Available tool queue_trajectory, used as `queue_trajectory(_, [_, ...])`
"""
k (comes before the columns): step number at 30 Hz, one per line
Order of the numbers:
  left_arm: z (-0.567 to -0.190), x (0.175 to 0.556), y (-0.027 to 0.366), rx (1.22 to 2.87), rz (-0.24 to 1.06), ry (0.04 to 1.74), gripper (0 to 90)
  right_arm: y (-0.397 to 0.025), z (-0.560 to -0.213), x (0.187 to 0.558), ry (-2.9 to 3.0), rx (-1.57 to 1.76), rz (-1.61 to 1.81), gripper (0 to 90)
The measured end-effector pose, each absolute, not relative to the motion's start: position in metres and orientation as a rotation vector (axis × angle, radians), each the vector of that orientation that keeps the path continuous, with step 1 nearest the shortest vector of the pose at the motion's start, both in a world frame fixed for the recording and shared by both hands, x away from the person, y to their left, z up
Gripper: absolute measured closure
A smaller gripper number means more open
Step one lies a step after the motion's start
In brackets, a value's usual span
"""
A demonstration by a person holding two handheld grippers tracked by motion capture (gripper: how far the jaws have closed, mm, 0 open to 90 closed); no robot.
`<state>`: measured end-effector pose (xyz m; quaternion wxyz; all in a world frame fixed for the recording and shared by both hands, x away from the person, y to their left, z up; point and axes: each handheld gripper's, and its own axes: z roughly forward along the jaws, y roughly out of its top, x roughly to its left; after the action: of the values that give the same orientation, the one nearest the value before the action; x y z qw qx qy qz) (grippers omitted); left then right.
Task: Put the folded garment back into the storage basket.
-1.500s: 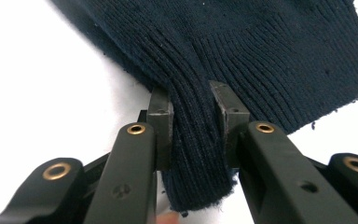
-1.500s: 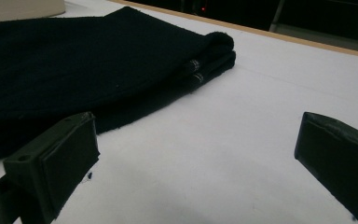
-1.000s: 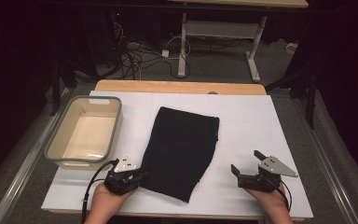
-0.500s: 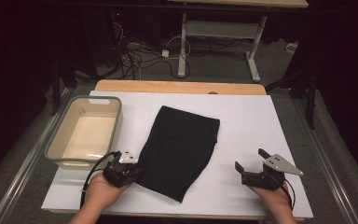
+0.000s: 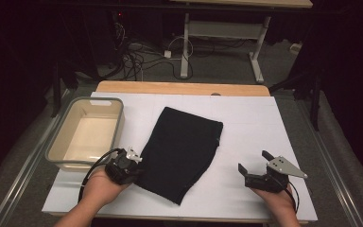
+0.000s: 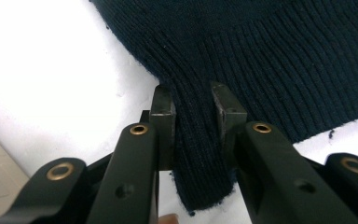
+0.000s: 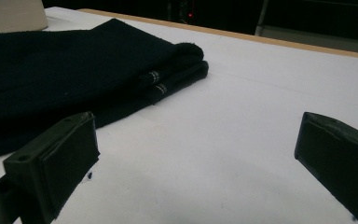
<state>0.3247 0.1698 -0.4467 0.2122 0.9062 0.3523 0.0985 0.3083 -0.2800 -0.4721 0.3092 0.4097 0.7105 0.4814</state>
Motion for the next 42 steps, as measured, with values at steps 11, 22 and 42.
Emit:
queue_trajectory(11, [-0.44, 0.325, 0.167, 2.628, 0.263, 0.978, 71.6, -0.282, -0.471, 0.308, 1.873, 1.087, 1.275, 0.0])
queue_trajectory(22, [-0.446, 0.331, 0.164, 2.689, 0.148, 1.005, 71.7, -0.277, -0.472, 0.307, 1.881, 1.072, 1.288, 0.0])
queue_trajectory(42, [-0.449, 0.342, 0.164, 2.682, 0.062, 1.014, 69.1, -0.22, -0.456, 0.366, 1.934, 1.156, 1.268, 7.8])
